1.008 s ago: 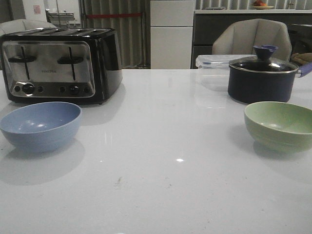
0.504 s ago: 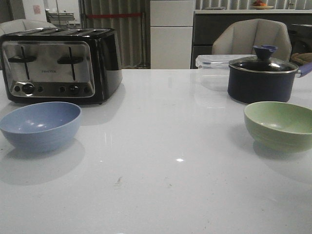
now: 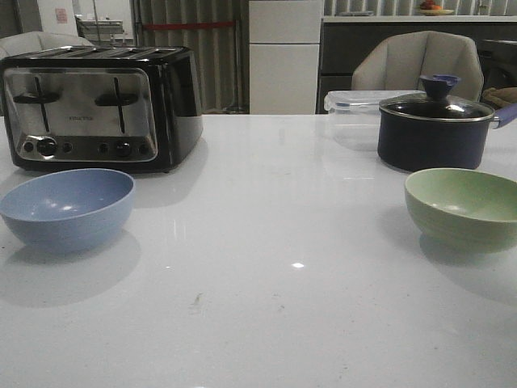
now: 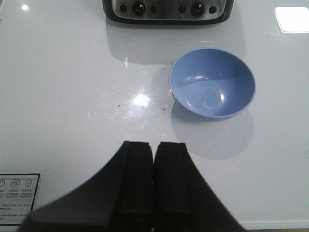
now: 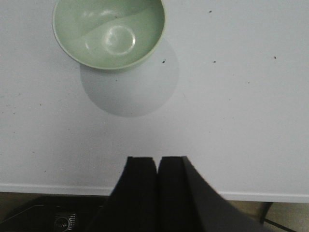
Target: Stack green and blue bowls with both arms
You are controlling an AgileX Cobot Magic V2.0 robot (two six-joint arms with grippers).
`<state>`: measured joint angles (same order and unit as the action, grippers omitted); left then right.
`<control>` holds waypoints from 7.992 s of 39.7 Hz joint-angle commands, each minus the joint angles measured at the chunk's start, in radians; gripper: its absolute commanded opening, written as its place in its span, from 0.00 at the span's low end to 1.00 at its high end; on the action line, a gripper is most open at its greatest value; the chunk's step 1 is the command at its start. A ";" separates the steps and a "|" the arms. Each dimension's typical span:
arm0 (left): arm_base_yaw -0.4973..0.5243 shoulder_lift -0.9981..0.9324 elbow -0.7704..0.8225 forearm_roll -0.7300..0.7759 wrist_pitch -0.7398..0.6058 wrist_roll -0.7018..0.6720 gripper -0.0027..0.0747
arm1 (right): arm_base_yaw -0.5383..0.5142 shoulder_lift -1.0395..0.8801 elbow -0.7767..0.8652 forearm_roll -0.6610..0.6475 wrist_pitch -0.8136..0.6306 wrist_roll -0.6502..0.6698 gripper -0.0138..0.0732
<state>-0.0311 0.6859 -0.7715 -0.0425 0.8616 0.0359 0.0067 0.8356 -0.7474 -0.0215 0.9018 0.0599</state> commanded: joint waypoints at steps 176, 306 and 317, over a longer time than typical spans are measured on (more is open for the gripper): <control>-0.306 0.051 -0.034 -0.042 -0.085 0.021 0.79 | 0.508 -0.074 -0.009 0.168 -0.233 -0.280 0.69; -0.575 1.166 -0.864 -0.167 0.152 0.205 0.16 | 0.508 -0.101 0.007 0.171 -0.198 -0.280 0.69; -0.575 1.215 -0.862 -0.141 0.148 0.205 0.20 | 0.508 -0.101 0.007 0.171 -0.198 -0.280 0.69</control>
<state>-0.6001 1.9551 -1.6005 -0.1695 1.0373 0.2388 0.5119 0.7422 -0.7144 0.1416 0.7679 -0.2137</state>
